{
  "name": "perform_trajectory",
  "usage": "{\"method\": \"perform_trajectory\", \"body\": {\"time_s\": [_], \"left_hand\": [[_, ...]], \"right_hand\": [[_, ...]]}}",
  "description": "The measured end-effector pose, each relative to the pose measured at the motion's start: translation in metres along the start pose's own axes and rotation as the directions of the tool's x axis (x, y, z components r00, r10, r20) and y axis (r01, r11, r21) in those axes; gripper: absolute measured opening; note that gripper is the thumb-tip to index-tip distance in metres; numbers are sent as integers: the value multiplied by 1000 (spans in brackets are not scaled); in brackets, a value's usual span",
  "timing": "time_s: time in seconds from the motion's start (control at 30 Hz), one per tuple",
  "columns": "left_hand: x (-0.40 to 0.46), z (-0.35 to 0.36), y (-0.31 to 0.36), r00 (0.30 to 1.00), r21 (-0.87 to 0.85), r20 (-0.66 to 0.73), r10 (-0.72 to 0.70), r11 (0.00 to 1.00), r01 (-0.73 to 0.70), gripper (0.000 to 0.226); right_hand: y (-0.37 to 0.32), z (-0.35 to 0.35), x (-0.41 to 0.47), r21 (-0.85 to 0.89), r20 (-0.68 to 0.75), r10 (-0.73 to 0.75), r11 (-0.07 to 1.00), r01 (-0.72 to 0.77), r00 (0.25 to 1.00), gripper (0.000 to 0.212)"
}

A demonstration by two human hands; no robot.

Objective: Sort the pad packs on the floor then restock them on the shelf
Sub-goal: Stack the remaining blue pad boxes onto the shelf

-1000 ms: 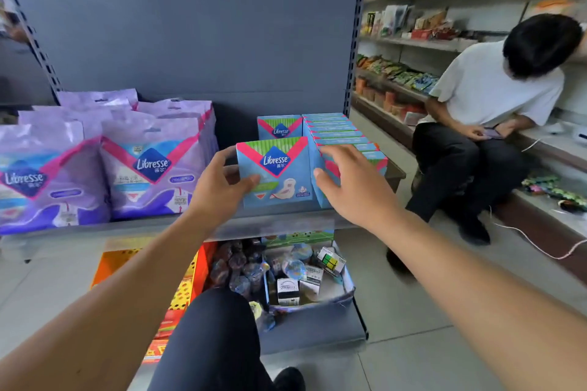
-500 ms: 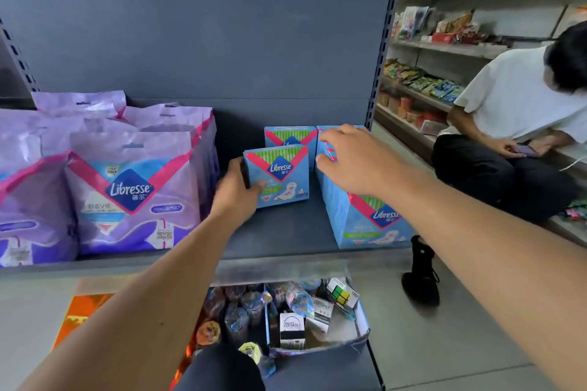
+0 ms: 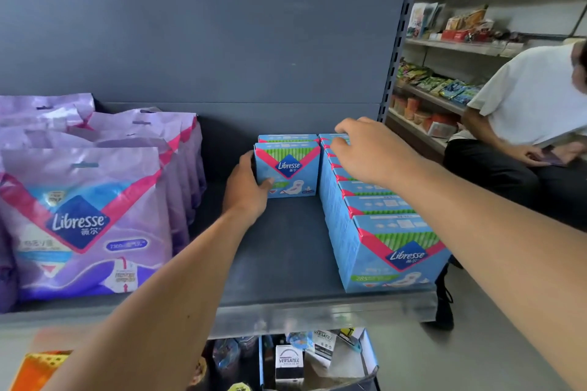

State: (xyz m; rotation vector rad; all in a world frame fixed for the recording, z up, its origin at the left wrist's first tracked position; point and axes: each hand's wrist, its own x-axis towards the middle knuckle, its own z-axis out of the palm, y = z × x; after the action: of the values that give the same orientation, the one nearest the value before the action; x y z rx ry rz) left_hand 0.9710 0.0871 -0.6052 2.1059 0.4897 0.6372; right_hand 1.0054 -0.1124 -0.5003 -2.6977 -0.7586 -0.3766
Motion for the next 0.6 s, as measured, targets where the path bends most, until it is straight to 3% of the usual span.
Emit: {"method": "perform_trajectory", "body": {"time_s": [0.4,0.6], "left_hand": [[-1,10,6,997,189,17,-70,980,66,31],[-18,-4,22,999,126,1,-39,991,39,33]], "right_hand": [[1,13,-3,3,35,7,1000,-7,999,37],[-2,3,-17,-16,36,-4,1000,5,999,38]]}}
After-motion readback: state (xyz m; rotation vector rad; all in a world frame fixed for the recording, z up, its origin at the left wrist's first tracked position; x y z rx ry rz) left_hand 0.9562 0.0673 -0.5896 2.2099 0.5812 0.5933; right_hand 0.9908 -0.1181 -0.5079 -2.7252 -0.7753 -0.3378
